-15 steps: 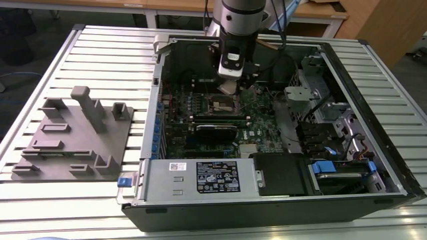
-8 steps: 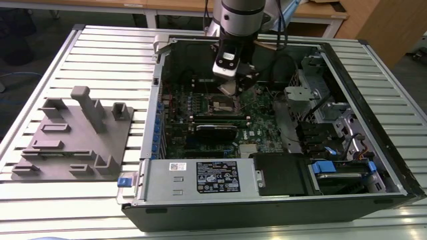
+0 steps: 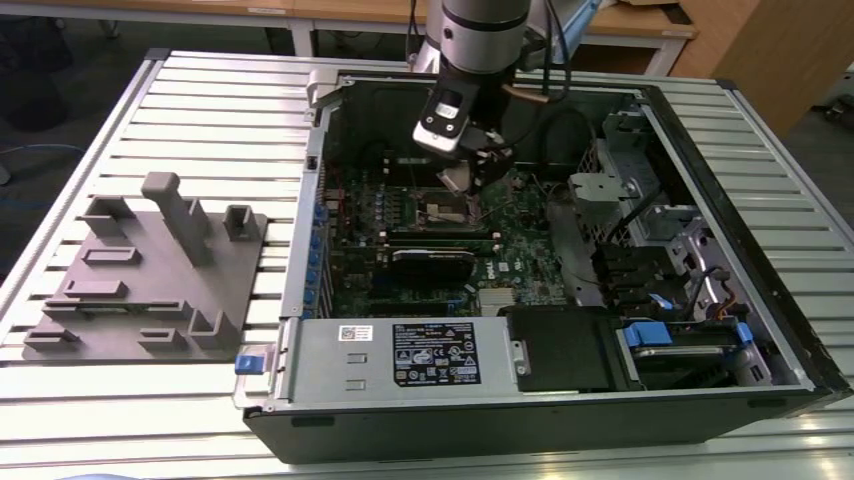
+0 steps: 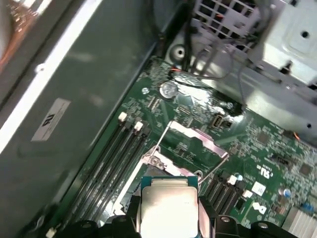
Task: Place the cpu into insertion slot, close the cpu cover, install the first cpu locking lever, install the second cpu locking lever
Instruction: 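Place the cpu into insertion slot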
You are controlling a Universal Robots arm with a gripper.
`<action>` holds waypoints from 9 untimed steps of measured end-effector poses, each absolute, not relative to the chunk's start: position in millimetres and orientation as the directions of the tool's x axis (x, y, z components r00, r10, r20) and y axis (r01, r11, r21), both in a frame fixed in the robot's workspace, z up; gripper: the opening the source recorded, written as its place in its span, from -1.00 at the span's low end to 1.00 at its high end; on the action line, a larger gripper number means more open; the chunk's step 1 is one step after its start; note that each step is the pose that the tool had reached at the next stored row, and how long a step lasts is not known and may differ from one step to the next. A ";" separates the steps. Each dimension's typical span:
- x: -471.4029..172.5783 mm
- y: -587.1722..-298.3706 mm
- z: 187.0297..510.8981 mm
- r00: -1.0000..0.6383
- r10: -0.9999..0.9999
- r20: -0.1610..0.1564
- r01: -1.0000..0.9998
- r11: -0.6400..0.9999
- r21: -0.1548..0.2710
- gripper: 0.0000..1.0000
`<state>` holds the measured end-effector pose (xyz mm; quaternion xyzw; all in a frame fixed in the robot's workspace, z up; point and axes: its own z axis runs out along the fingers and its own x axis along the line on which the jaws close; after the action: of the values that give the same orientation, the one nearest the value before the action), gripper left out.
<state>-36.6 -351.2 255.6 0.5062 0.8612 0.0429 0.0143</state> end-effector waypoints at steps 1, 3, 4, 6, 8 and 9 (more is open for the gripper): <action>-36.6 -351.2 255.4 -0.471 0.882 0.019 0.879 0.468 0.088 0.08; -36.6 -351.2 255.0 -0.438 0.899 0.019 0.896 0.435 0.088 0.08; -36.6 -351.2 254.9 -0.422 0.906 0.019 0.904 0.419 0.088 0.08; -36.6 -351.2 254.6 -0.389 0.921 0.019 0.918 0.386 0.088 0.08; -36.6 -351.2 254.3 -0.354 0.935 0.019 0.932 0.351 0.088 0.08; -36.6 -351.2 254.1 -0.337 0.941 0.019 0.938 0.335 0.088 0.08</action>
<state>-36.6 -351.2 254.1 0.5753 0.8167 0.0416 0.0178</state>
